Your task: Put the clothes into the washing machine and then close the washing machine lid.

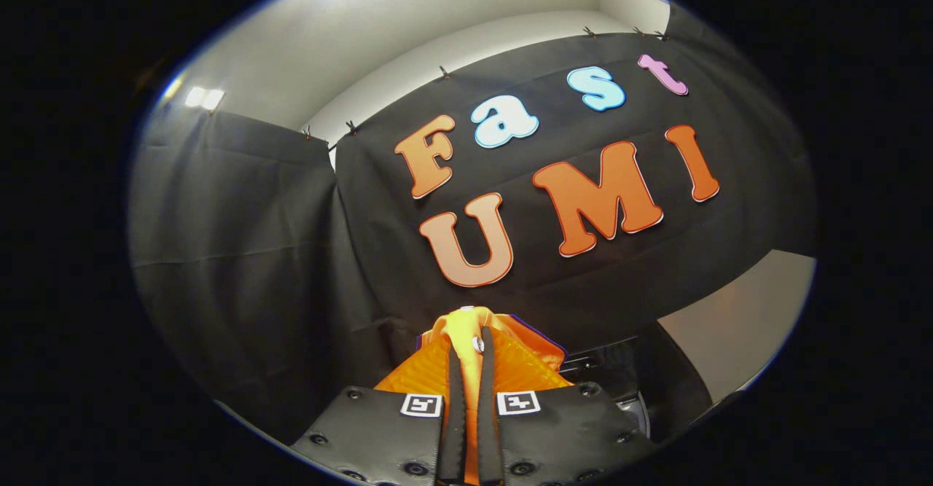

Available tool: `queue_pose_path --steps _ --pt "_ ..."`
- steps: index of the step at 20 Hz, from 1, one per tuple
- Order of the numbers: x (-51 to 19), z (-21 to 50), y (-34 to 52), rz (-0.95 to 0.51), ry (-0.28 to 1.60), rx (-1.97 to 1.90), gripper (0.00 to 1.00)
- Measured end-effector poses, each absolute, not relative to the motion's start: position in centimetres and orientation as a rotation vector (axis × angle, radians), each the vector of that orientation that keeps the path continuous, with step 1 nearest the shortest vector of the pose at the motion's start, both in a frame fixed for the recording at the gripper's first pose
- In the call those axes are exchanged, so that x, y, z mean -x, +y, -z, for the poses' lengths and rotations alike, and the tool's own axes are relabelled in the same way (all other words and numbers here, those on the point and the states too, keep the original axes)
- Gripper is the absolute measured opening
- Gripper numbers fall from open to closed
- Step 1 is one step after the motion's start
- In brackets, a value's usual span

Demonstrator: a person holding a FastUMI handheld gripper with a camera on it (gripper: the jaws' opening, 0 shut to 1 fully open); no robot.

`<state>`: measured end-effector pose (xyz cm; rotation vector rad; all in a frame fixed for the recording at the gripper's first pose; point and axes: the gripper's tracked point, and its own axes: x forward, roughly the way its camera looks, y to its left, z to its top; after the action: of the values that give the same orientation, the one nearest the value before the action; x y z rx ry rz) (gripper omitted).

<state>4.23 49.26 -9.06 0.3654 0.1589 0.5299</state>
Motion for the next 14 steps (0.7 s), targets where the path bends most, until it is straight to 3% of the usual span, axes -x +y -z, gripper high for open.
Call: queue_pose_path --steps 14 --pt "-7.4 19.9 55.6 -0.510 0.328 -0.310 0.14"
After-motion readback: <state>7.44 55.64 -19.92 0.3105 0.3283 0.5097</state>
